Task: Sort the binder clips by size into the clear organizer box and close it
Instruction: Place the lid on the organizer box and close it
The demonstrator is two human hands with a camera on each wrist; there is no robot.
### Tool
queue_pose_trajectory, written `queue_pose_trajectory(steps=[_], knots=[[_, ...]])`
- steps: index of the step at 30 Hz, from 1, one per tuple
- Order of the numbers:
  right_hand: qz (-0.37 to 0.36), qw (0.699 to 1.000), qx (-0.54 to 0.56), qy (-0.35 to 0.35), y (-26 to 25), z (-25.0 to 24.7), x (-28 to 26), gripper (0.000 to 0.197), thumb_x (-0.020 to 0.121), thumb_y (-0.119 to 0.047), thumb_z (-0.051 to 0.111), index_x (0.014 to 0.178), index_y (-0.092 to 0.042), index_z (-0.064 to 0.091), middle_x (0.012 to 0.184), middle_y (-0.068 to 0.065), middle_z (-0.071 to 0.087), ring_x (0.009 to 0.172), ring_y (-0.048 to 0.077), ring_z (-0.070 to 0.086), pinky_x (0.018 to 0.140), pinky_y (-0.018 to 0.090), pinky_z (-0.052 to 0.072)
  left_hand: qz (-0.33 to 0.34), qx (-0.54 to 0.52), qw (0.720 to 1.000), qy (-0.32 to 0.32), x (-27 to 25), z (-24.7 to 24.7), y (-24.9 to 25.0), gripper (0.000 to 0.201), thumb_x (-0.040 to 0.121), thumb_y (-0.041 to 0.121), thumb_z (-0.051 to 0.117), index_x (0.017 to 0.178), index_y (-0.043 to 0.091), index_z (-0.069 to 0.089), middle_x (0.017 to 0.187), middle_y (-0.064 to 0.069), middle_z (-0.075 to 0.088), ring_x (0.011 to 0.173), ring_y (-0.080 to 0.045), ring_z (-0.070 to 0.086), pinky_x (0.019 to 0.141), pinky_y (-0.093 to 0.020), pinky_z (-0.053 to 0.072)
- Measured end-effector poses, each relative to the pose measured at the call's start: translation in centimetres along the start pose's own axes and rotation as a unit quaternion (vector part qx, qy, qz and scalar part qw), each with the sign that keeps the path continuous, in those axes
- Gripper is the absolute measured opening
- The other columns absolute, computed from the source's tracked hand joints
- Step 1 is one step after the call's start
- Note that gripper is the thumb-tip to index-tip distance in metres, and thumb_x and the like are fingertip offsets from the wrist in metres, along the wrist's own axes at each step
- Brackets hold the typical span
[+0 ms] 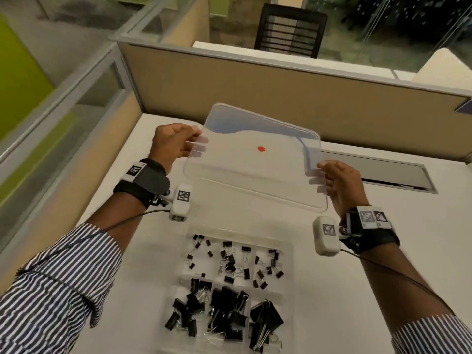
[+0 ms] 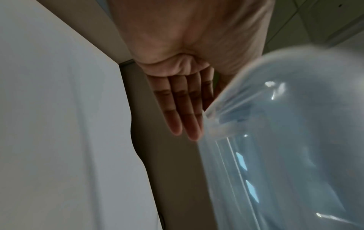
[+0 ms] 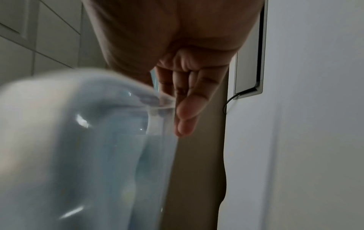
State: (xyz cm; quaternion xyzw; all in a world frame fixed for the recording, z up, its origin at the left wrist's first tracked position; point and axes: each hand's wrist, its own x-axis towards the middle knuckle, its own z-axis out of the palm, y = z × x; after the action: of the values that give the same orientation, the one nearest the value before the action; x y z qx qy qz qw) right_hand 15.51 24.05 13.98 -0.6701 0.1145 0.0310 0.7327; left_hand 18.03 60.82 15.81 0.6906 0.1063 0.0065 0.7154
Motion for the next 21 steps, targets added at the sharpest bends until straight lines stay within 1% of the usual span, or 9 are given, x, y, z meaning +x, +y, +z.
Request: queue_pose_trajectory(steps=[2, 4, 6, 8, 10, 13, 15, 18, 21], knots=[[-0.014, 1.0, -0.02, -0.004, 0.6, -0.4, -2.0, 0.013, 0.091, 0.0, 0.055, 0.094, -0.01, 0.063, 0.088, 0.018, 0.074, 0.062, 0.025, 0.064, 0.049, 0.024, 0.043, -0.002, 0.027, 0.999, -0.026, -2.0, -0.6, 0.0, 0.027, 0.094, 0.016, 0.062, 0.111, -0.005, 0.063, 0.097, -0.018, 0.074, 0.078, -0.033, 0.072, 0.071, -0.038, 0.061], [-0.017, 0.999, -0.049, -0.004, 1.4, -0.9, -4.0, 0.021, 0.089, 0.004, 0.057, 0.104, -0.011, 0.062, 0.092, 0.02, 0.074, 0.064, 0.026, 0.062, 0.049, 0.026, 0.042, -0.02, 0.05, 0.998, -0.043, -3.9, -1.3, -0.6, 0.03, 0.091, 0.013, 0.066, 0.119, 0.002, 0.062, 0.095, -0.017, 0.074, 0.075, -0.031, 0.072, 0.067, -0.036, 0.06], [-0.011, 0.997, -0.077, -0.008, 2.7, -1.4, -6.1, 0.035, 0.088, 0.003, 0.06, 0.118, -0.014, 0.058, 0.093, 0.02, 0.074, 0.065, 0.025, 0.061, 0.051, 0.026, 0.045, -0.047, 0.074, 0.995, -0.055, -5.7, -2.2, -1.8, 0.037, 0.088, 0.011, 0.068, 0.124, 0.007, 0.061, 0.091, -0.017, 0.074, 0.073, -0.032, 0.071, 0.067, -0.037, 0.059], [0.005, 0.996, -0.086, -0.01, 4.4, -1.8, -8.2, 0.053, 0.087, 0.005, 0.063, 0.132, -0.021, 0.052, 0.09, 0.02, 0.073, 0.064, 0.024, 0.061, 0.052, 0.029, 0.047, -0.076, 0.107, 0.989, -0.074, -7.6, -3.1, -3.6, 0.04, 0.088, 0.01, 0.07, 0.127, 0.008, 0.061, 0.089, -0.018, 0.074, 0.071, -0.033, 0.071, 0.065, -0.038, 0.06], [0.032, 0.996, -0.081, -0.014, 6.3, -2.1, -10.2, 0.063, 0.085, 0.005, 0.065, 0.139, -0.023, 0.047, 0.089, 0.023, 0.072, 0.064, 0.026, 0.06, 0.054, 0.032, 0.047, -0.11, 0.133, 0.98, -0.101, -9.5, -4.2, -5.6, 0.039, 0.088, 0.008, 0.07, 0.126, 0.008, 0.061, 0.086, -0.02, 0.074, 0.07, -0.034, 0.071, 0.061, -0.037, 0.06], [0.07, 0.991, -0.106, -0.036, 8.9, -2.2, -13.1, 0.057, 0.086, 0.005, 0.065, 0.137, -0.016, 0.049, 0.091, 0.022, 0.073, 0.065, 0.026, 0.06, 0.053, 0.031, 0.049, -0.137, 0.151, 0.971, -0.124, -12.3, -5.8, -8.7, 0.037, 0.086, 0.007, 0.072, 0.122, 0.006, 0.063, 0.084, -0.024, 0.072, 0.065, -0.032, 0.069, 0.057, -0.037, 0.06], [0.086, 0.987, -0.131, -0.029, 10.4, -2.2, -14.5, 0.057, 0.084, 0.008, 0.067, 0.135, -0.013, 0.053, 0.088, 0.02, 0.072, 0.064, 0.027, 0.062, 0.052, 0.034, 0.051, -0.139, 0.163, 0.969, -0.123, -13.8, -6.6, -10.4, 0.038, 0.084, 0.006, 0.073, 0.121, 0.004, 0.064, 0.087, -0.023, 0.072, 0.063, -0.032, 0.069, 0.058, -0.038, 0.061], [0.096, 0.981, -0.168, -0.016, 12.3, -2.3, -16.1, 0.06, 0.079, 0.009, 0.071, 0.133, -0.012, 0.056, 0.084, 0.018, 0.068, 0.063, 0.026, 0.063, 0.054, 0.037, 0.052, -0.139, 0.167, 0.97, -0.112, -15.6, -7.3, -12.4, 0.038, 0.082, 0.006, 0.076, 0.119, 0.005, 0.066, 0.089, -0.02, 0.069, 0.061, -0.034, 0.069, 0.059, -0.04, 0.061], [0.091, 0.975, -0.203, -0.012, 13.5, -2.1, -17.0, 0.06, 0.079, 0.007, 0.073, 0.133, -0.012, 0.056, 0.087, 0.022, 0.066, 0.061, 0.024, 0.064, 0.051, 0.035, 0.054, -0.131, 0.186, 0.968, -0.107, -16.5, -7.7, -13.9, 0.038, 0.082, 0.007, 0.076, 0.118, 0.005, 0.067, 0.086, -0.017, 0.067, 0.06, -0.035, 0.069, 0.059, -0.042, 0.061]])
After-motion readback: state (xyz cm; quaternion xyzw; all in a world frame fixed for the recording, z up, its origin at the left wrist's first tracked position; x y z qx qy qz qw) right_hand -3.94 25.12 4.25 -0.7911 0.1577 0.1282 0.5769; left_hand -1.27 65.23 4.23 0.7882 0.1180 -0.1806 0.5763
